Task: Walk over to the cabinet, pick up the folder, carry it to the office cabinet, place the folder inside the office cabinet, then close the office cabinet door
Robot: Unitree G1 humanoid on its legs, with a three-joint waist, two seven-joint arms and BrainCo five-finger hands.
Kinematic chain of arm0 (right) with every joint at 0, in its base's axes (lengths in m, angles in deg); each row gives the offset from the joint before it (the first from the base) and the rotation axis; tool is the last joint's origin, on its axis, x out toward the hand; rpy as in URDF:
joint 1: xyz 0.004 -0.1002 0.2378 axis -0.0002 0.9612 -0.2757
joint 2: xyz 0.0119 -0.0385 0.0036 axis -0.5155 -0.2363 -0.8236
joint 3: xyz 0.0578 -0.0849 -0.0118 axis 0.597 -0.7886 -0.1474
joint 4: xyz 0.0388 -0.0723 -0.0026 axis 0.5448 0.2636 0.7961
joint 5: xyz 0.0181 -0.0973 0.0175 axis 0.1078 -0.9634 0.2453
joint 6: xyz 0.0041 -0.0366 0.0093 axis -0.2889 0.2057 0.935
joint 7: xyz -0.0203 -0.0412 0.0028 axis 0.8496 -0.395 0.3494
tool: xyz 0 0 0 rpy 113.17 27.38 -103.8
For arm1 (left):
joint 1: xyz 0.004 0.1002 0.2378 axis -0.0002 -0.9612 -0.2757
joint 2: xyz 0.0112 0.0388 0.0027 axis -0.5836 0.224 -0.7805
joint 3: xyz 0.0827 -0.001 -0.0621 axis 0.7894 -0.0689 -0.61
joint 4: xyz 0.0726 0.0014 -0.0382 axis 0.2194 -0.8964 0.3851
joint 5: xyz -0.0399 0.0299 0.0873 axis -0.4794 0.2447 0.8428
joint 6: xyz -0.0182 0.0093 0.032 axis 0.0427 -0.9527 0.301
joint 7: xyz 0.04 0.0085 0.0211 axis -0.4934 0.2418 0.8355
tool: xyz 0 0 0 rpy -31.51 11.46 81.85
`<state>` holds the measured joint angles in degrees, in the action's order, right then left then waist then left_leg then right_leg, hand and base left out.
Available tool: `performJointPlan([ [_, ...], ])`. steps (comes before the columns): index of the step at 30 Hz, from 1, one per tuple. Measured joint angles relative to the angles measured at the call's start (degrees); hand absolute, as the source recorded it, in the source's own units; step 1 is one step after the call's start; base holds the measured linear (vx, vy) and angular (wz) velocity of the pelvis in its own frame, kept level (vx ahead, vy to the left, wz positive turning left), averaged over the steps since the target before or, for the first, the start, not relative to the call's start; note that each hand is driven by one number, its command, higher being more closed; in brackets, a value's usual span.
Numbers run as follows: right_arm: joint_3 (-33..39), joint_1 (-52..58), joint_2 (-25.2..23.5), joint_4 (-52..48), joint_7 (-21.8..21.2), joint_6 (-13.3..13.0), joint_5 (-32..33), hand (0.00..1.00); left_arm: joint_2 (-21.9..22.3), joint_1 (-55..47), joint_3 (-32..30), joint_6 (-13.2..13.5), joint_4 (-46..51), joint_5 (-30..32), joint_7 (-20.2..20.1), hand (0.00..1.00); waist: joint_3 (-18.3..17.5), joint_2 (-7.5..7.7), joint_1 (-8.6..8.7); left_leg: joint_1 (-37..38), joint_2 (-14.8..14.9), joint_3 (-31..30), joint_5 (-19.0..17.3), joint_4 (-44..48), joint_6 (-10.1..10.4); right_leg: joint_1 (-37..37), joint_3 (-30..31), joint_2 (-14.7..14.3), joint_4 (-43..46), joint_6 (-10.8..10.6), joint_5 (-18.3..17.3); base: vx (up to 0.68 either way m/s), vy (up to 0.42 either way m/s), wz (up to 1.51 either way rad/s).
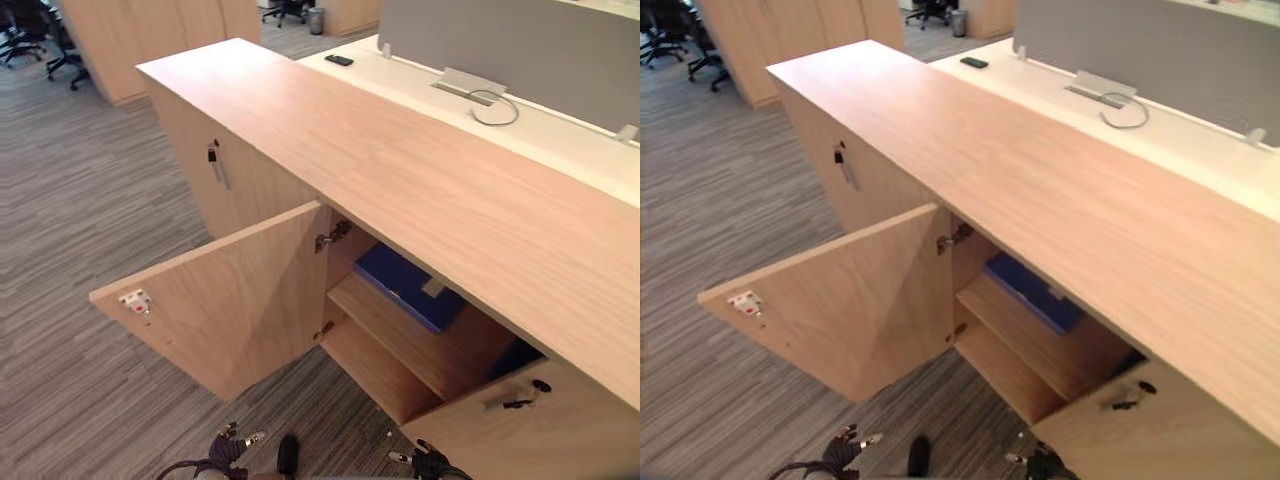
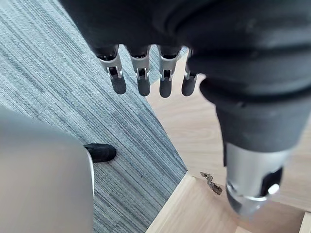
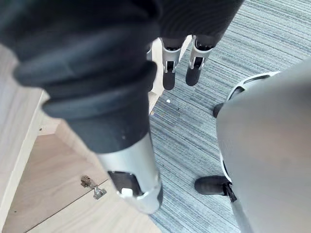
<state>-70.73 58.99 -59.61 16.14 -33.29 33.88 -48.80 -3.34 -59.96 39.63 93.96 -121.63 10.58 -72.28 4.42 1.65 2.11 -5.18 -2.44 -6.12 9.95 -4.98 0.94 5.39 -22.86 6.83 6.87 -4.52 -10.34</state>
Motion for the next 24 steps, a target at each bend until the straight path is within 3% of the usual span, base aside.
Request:
performJointPlan([
  [2,1.47,-0.29,-0.04,0.17,0.37,0.00,0.53,0.00,-0.09,0.27,-0.99,-0.06,0.23,0.14,0.00,0.00,0.40,0.41,0.19,-1.90,1.73,10.86,-2.22,3.21,-1.92,-0.38,-1.31,1.32,1.07,0.13,0.09,0.07,0.005,0.25],
  [3,2.83,-0.27,0.15,0.22,0.41,0.07,0.93,0.00,-0.02,0.20,-1.56,-0.14,0.81,0.55,0.01,0.00,0.76,0.49,0.20,-2.60,2.53,15.77,-2.59,6.42,-1.55,-0.43,-1.60,2.43,2.99,0.09,0.06,0.08,0.072,0.06],
  [5,4.71,-0.31,0.50,0.02,0.34,0.15,0.93,0.00,0.34,-0.52,-1.88,-0.16,2.57,1.60,0.01,0.00,1.11,-0.09,0.41,-3.23,1.95,15.70,-2.10,9.47,-2.06,-2.43,-1.07,3.33,7.04,-0.09,-0.91,0.00,0.070,0.10],
  [6,4.90,0.11,0.77,0.08,0.37,0.12,0.90,0.00,-0.31,-0.87,-2.15,0.05,3.43,1.70,0.02,0.00,0.22,1.48,1.19,-4.50,-0.18,13.40,0.63,7.39,0.45,-4.30,-0.73,5.51,5.41,1.06,0.39,-0.04,0.050,0.19],
  [7,7.13,-0.45,0.61,0.12,0.39,0.12,0.86,0.00,-0.76,-0.24,-3.06,0.00,4.17,2.03,-0.06,0.00,0.61,3.49,1.15,-6.47,1.22,13.85,-5.87,15.33,-2.75,-4.91,-0.94,7.78,3.91,0.63,0.37,0.01,0.034,0.02],
  [8,7.37,-0.67,1.03,-0.24,0.51,0.11,0.90,0.00,-0.68,-0.32,-3.90,0.03,4.20,2.12,0.00,0.00,0.78,3.10,1.10,-7.71,3.97,14.92,-9.36,20.12,-2.15,-5.71,-0.69,8.27,4.71,0.23,0.63,0.09,0.061,-0.14],
  [9,8.08,-0.85,2.23,-0.95,0.49,0.02,0.91,0.00,-0.33,-0.47,-4.83,-0.25,3.79,2.33,0.05,0.00,1.66,2.23,2.22,-7.96,9.04,15.31,-11.89,25.31,-0.11,-7.48,-0.44,9.86,7.42,0.06,0.72,0.09,0.083,-0.11],
  [10,9.22,-0.89,2.91,-1.09,0.49,0.01,0.95,0.00,-0.01,-0.43,-4.93,-0.27,3.88,2.32,0.09,0.00,1.82,1.93,2.57,-7.97,11.07,15.20,-11.96,25.94,0.27,-9.17,-0.27,11.42,9.80,0.06,0.71,0.10,0.257,0.13],
  [11,9.42,-0.38,4.58,-1.00,0.62,0.12,1.31,0.00,0.43,-0.08,-4.96,-0.23,4.21,2.32,0.30,0.00,1.86,1.90,2.59,-7.88,13.38,14.78,-10.35,24.54,2.54,-13.22,0.87,15.65,15.17,0.07,0.69,0.07,0.404,0.38],
  [12,10.43,0.11,6.25,-1.08,0.73,0.18,2.04,0.00,0.94,-0.08,-5.15,-0.16,5.30,2.29,0.59,0.00,2.30,1.29,2.78,-6.44,14.91,14.98,-5.69,17.59,4.65,-15.95,1.67,19.30,19.56,0.05,0.69,0.07,0.443,0.43],
  [13,11.14,0.12,7.10,-1.38,0.87,0.23,2.15,0.00,1.46,-0.24,-5.56,-0.11,6.18,2.25,0.82,0.00,2.85,0.33,2.71,-4.91,15.95,15.09,-2.15,12.97,5.37,-16.89,2.11,20.45,21.75,0.05,0.69,0.11,0.501,0.46],
  [14,11.69,0.28,8.73,-3.30,1.00,0.28,2.31,0.00,3.27,-0.89,-7.30,0.03,8.00,2.17,1.29,0.00,3.65,-2.38,2.56,-2.13,17.90,16.06,7.47,5.95,5.84,-19.03,3.43,22.20,26.55,0.01,0.71,0.11,0.550,0.16],
  [15,12.70,0.02,8.83,-4.76,1.05,0.08,2.39,0.00,3.88,-1.31,-8.02,0.04,9.00,1.79,1.76,0.00,3.49,-3.63,2.39,-0.39,17.56,17.38,3.40,4.65,11.22,-21.60,5.17,24.33,29.94,-0.53,1.04,0.09,0.573,0.08],
  [16,13.59,-0.95,7.67,-5.75,1.01,-0.06,2.60,0.00,3.79,-1.10,-8.54,0.03,9.42,1.54,1.87,0.00,3.68,-3.38,2.34,-0.02,16.20,19.70,-1.76,4.47,12.74,-23.53,6.22,26.42,32.03,-2.97,2.55,0.00,0.572,0.05],
  [17,13.47,-1.99,2.93,-6.87,0.60,-0.30,3.19,0.00,1.60,0.09,-8.84,0.04,9.76,1.43,2.24,0.00,4.71,-0.08,1.78,0.14,12.93,21.14,-2.40,4.01,12.48,-24.15,7.48,29.29,30.84,-4.37,5.38,-0.02,0.356,0.07],
  [21,13.90,1.18,0.88,-6.83,1.95,-1.13,4.14,0.00,0.42,-0.32,-8.89,0.06,9.99,1.12,3.21,0.00,3.77,0.15,1.69,0.59,12.69,22.04,-3.49,2.66,11.18,-21.61,7.15,27.68,23.85,-6.65,13.37,0.04,0.163,-0.11],
  [24,15.99,3.09,-0.46,-5.89,1.57,-1.02,4.71,0.00,0.55,-0.20,-8.49,0.06,10.09,1.16,3.36,0.00,3.43,-0.11,2.42,2.22,12.92,21.39,-2.59,1.11,10.97,-20.08,6.40,26.67,22.22,-6.97,14.34,0.07,0.064,-0.05],
])
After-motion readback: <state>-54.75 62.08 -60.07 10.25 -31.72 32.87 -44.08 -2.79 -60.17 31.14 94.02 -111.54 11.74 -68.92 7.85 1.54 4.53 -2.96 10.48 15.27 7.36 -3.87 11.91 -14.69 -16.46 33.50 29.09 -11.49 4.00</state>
